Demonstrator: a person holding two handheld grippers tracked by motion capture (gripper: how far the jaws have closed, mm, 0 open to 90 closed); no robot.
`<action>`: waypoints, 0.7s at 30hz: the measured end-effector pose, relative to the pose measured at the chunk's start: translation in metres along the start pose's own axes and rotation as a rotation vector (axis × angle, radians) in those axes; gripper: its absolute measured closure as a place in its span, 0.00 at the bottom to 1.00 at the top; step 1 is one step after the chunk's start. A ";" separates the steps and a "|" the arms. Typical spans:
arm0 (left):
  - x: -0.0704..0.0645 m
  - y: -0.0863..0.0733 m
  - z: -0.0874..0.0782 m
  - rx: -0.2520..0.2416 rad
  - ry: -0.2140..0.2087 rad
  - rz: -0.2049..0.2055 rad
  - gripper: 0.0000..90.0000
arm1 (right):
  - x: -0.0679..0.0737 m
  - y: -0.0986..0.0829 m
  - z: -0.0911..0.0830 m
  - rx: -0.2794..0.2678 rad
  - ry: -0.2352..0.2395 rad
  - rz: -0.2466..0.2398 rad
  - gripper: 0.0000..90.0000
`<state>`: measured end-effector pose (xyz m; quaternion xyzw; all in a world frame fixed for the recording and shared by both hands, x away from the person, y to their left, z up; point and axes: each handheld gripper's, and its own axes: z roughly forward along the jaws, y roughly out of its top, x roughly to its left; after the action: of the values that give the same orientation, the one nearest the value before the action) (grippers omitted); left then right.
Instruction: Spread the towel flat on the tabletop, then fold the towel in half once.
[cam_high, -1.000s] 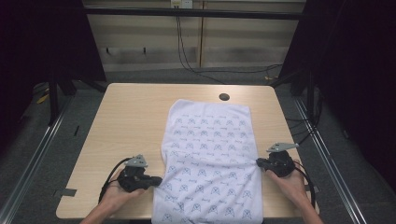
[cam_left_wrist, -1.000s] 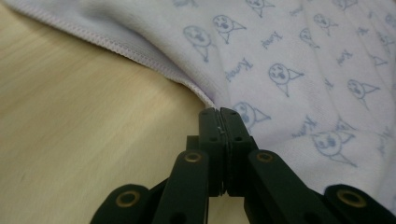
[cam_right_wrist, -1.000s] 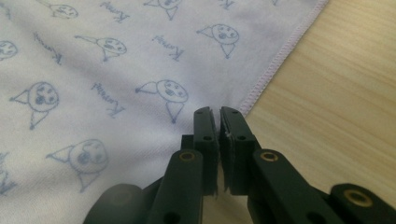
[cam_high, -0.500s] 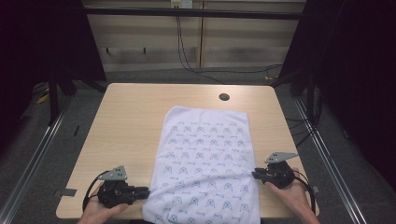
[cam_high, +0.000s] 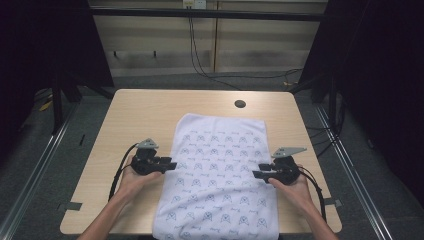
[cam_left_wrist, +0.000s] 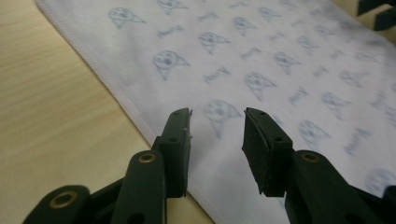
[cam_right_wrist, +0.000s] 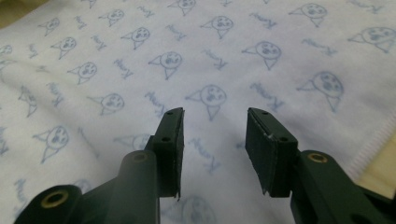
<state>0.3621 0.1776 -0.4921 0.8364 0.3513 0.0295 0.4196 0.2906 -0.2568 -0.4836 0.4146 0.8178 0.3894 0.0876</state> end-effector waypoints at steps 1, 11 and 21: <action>0.002 0.003 0.005 0.008 0.021 -0.001 0.68 | 0.000 0.003 0.004 0.006 0.005 -0.009 0.64; 0.000 0.006 0.024 0.029 0.099 0.086 0.73 | -0.011 0.016 0.031 0.032 -0.045 -0.008 0.62; 0.002 -0.002 0.016 0.026 0.098 0.093 0.98 | -0.005 0.013 0.037 0.044 -0.117 -0.068 0.66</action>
<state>0.3681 0.1690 -0.5039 0.8548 0.3326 0.0852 0.3891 0.3195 -0.2349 -0.5007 0.4104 0.8333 0.3432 0.1394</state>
